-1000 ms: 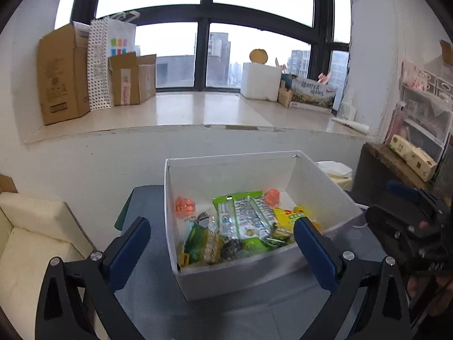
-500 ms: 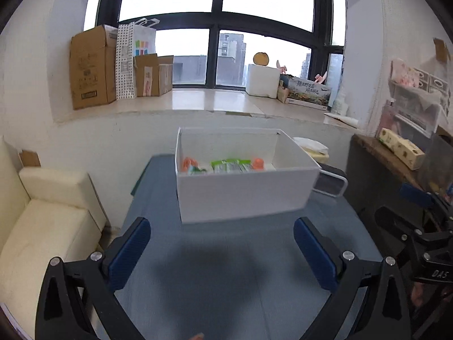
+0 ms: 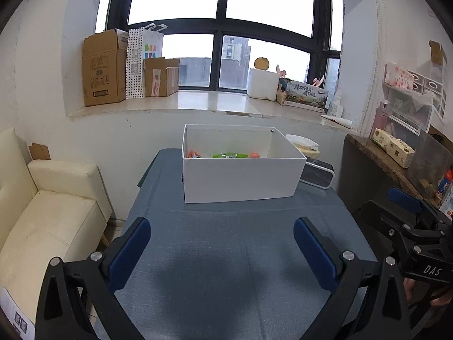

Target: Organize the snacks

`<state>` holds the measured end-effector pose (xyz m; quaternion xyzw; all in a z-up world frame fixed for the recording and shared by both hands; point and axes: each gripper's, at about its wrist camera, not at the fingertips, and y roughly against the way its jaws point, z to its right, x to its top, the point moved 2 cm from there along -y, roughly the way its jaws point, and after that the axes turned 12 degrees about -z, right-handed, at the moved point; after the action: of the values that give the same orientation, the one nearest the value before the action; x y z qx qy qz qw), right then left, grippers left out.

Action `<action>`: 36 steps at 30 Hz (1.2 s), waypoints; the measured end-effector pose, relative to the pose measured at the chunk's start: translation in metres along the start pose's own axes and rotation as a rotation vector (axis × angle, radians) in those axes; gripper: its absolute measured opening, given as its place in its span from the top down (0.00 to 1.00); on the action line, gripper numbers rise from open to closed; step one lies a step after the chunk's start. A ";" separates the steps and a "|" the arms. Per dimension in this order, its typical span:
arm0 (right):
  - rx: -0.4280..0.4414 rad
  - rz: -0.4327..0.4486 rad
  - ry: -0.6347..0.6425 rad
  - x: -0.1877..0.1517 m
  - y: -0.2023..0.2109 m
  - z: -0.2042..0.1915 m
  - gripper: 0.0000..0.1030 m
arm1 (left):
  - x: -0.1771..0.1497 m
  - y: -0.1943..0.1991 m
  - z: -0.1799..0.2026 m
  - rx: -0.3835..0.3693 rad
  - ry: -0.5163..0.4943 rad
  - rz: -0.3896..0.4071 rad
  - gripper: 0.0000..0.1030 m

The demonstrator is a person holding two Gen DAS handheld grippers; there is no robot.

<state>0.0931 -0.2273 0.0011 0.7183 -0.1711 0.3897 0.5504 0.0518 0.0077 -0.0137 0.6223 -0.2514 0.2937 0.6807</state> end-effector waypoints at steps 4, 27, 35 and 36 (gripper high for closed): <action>0.011 0.002 0.000 -0.001 0.003 -0.001 0.00 | 0.000 0.005 0.000 0.004 -0.004 0.007 0.00; 0.030 -0.006 -0.011 -0.001 0.002 0.003 0.00 | 0.001 0.007 0.005 0.026 -0.029 0.018 0.00; 0.027 0.000 -0.011 -0.002 0.004 0.002 0.00 | 0.001 0.009 0.008 0.018 -0.042 0.028 0.00; 0.026 0.000 -0.010 -0.002 0.005 0.002 0.00 | 0.001 0.009 0.009 0.017 -0.043 0.027 0.00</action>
<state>0.0893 -0.2308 0.0026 0.7274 -0.1687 0.3882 0.5401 0.0468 -0.0002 -0.0057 0.6307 -0.2718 0.2917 0.6658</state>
